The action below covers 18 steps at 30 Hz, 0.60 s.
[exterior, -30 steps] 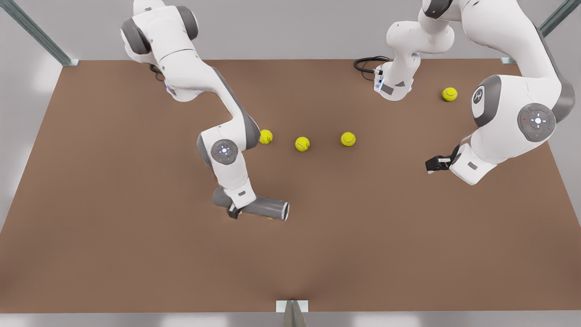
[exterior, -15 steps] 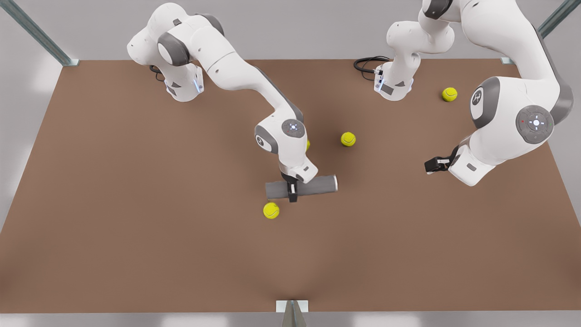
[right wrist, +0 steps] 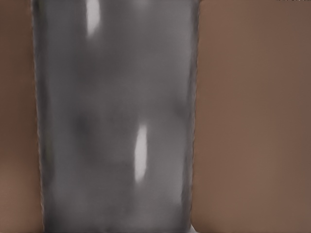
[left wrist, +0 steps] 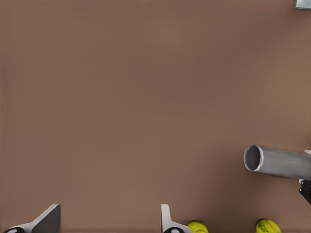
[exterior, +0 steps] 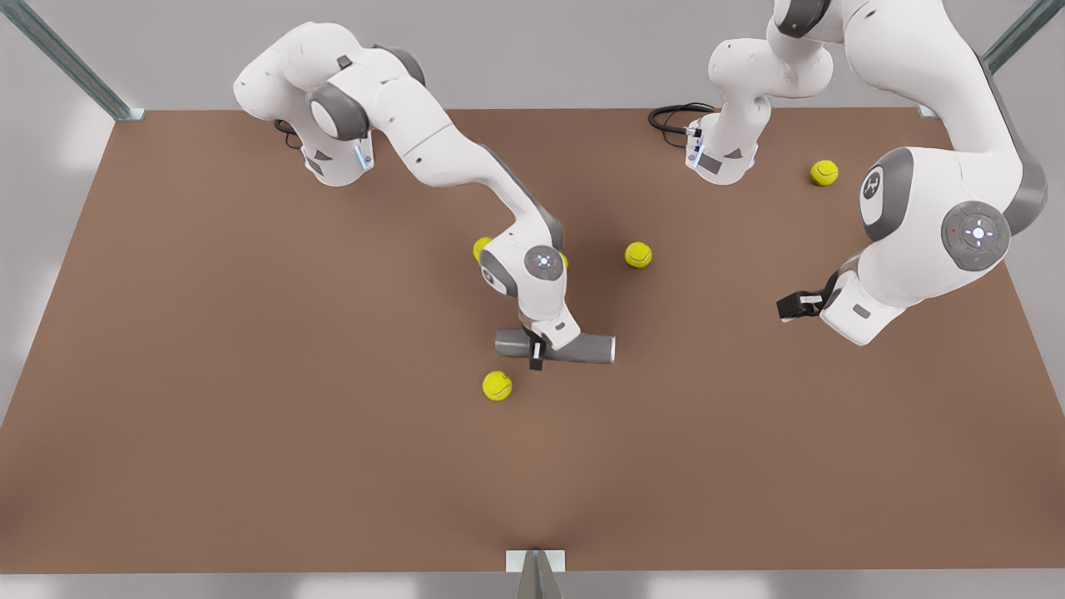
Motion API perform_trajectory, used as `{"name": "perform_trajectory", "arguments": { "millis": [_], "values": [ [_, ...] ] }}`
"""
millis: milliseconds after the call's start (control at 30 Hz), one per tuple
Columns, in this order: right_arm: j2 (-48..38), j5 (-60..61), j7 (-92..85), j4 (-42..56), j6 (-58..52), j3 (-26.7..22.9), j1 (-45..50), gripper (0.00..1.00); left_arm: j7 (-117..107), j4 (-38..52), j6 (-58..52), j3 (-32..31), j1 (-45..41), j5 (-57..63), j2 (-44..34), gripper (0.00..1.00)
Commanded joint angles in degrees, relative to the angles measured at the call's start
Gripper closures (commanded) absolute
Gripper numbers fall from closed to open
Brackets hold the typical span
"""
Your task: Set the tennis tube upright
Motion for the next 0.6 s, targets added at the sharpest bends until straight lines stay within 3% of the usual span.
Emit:
{"name": "perform_trajectory", "arguments": {
  "millis": [0,67,100,133,467,533,567],
  "values": [
    [0.5,-0.4,2.1,0.1,3.9,0.0,0.0,0.41,-0.1,0.0,0.1,0.0,0.0,0.1,0.0,0.00],
    [1.3,-0.4,1.1,0.1,5.4,0.0,0.0,0.40,-0.1,0.1,0.1,0.0,0.0,0.1,0.0,0.00],
    [1.3,-0.4,1.0,0.0,5.8,0.0,0.1,0.31,-0.1,0.1,0.1,0.0,0.0,0.0,0.3,0.00],
    [1.8,-0.4,1.0,0.0,7.2,0.0,0.1,0.02,-0.1,0.1,0.1,0.0,0.0,0.0,0.3,0.00],
    [-3.0,-0.2,1.3,-0.3,7.4,0.2,2.6,0.00,0.1,0.1,0.0,-0.1,0.0,-0.6,0.3,0.00],
    [-7.3,0.7,1.5,-0.4,0.2,0.8,2.8,0.00,0.2,0.1,0.2,-0.1,0.0,-3.1,0.6,0.00],
    [-12.0,3.0,1.5,-0.3,-8.9,0.8,2.1,0.00,1.0,0.2,0.9,0.1,0.2,-4.4,1.0,0.00]
  ]
}}
